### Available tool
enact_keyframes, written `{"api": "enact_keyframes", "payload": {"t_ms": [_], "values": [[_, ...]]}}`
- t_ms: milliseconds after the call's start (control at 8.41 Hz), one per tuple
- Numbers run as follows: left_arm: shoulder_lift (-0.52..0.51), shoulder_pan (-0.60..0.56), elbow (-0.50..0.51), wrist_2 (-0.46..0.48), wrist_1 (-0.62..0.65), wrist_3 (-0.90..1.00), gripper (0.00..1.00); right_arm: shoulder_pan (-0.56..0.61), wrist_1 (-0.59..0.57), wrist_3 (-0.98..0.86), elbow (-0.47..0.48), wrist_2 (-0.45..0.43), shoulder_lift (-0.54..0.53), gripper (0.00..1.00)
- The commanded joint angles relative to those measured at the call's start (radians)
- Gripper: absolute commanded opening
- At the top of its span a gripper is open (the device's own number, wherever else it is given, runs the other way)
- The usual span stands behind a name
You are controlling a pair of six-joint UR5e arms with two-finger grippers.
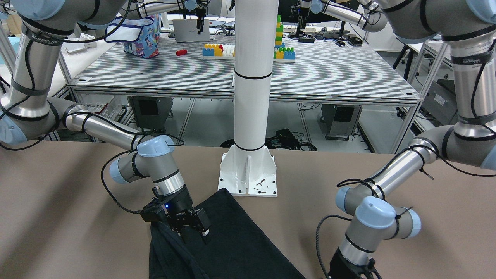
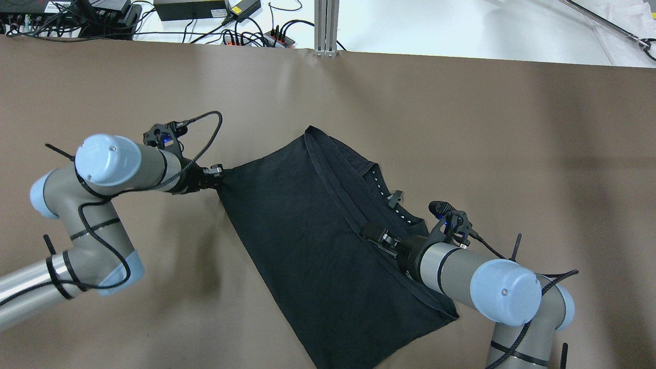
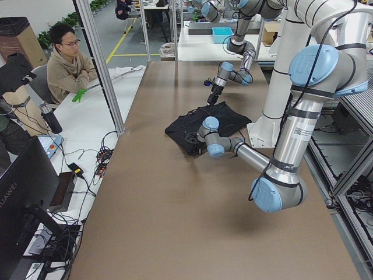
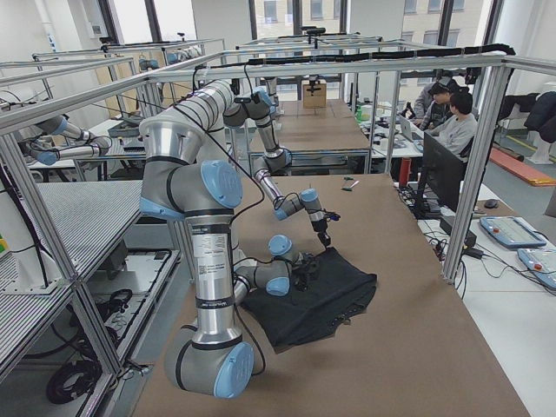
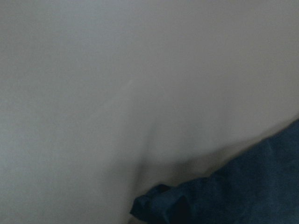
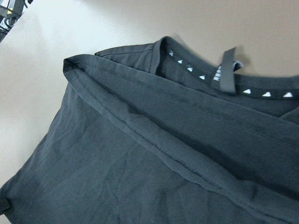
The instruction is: Fold clothes
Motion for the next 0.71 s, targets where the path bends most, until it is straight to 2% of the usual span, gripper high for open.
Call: {"api": "enact_keyframes", "payload": {"t_ms": [0, 238, 357, 476, 595], "values": [[-0.251, -0.148, 0.333, -0.074, -0.001, 0.134, 0.0, -0.01, 0.083, 0.012, -0.071, -0.017, 0.039, 0.95], [-0.59, -0.198, 0.727, -0.068, -0.003, 0.156, 0.0, -0.01, 0.093, 0.017, -0.071, -0.032, 0.048, 0.94], [-0.699, -0.204, 0.849, -0.062, -0.003, 0.157, 0.0, -0.01, 0.121, 0.021, -0.071, -0.087, 0.048, 0.93], [-0.778, -0.204, 0.952, -0.032, -0.006, 0.157, 0.0, -0.01, 0.125, 0.026, -0.071, -0.105, 0.048, 0.93], [-0.806, -0.204, 0.985, -0.022, -0.009, 0.16, 0.0, -0.01, 0.11, 0.026, -0.072, -0.108, 0.048, 0.94]]}}
